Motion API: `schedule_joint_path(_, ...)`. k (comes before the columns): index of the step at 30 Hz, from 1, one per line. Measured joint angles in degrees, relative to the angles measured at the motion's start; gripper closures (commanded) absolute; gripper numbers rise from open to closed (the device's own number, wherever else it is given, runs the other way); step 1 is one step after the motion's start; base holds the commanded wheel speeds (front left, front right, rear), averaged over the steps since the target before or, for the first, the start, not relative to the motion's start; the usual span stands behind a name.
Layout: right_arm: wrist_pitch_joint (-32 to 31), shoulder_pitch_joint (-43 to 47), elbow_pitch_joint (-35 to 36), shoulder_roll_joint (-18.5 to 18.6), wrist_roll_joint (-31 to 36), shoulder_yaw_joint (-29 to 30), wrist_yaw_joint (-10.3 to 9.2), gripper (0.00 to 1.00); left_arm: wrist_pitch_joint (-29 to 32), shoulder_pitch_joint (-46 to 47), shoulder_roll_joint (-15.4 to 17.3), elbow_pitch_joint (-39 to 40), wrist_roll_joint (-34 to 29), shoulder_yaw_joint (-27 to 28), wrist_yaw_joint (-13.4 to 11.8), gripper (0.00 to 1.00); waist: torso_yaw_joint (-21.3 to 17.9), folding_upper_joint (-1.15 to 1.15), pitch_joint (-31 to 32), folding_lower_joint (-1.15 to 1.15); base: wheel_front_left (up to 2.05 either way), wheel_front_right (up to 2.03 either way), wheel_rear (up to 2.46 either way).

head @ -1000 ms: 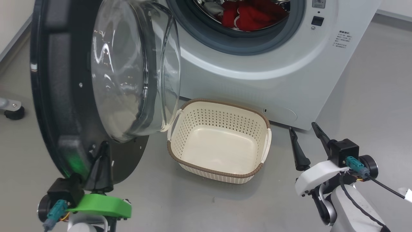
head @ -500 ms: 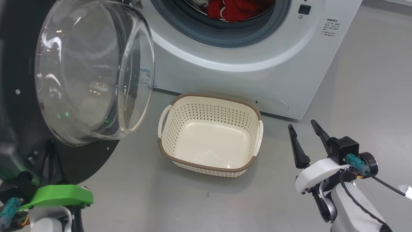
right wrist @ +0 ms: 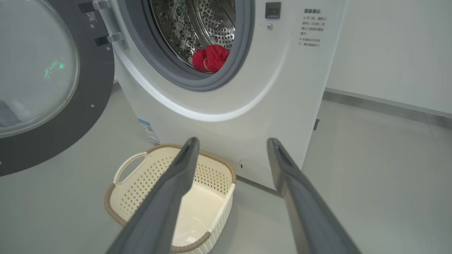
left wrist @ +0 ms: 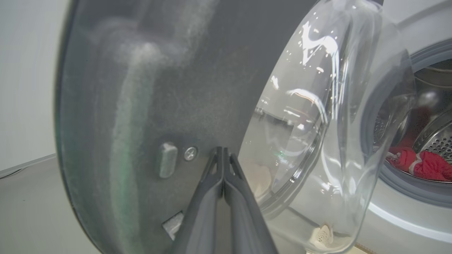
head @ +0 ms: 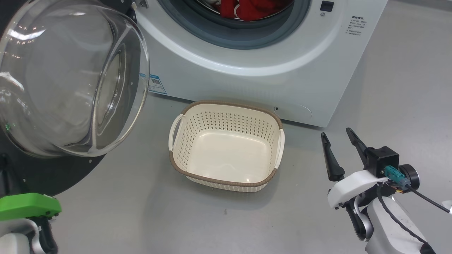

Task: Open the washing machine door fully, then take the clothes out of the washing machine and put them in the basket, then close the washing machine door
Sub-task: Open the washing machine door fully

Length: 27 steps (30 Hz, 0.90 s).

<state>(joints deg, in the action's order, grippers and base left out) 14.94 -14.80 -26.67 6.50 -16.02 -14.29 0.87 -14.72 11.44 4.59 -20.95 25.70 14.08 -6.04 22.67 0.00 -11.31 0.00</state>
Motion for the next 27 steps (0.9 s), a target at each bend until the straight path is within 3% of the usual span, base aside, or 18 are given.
schedule_joint_path(11, 0.0, 0.0, -0.3, 0.0, 0.6, 0.4, 0.24, 0.0, 0.0, 4.4, 4.4, -5.0, -0.1, 4.3, -0.2, 1.0, -0.8, 0.0, 0.1, 0.0, 0.0, 0.0, 0.0)
schedule_joint_path(27, 0.0, -0.3, -0.8, -0.3, 0.6, 1.3, 0.82, 0.0, 0.0, 6.2, 4.7, -7.9, -3.3, 3.0, -0.1, 1.0, -1.2, 0.0, 0.7, 0.0, 0.0, 0.0, 0.0)
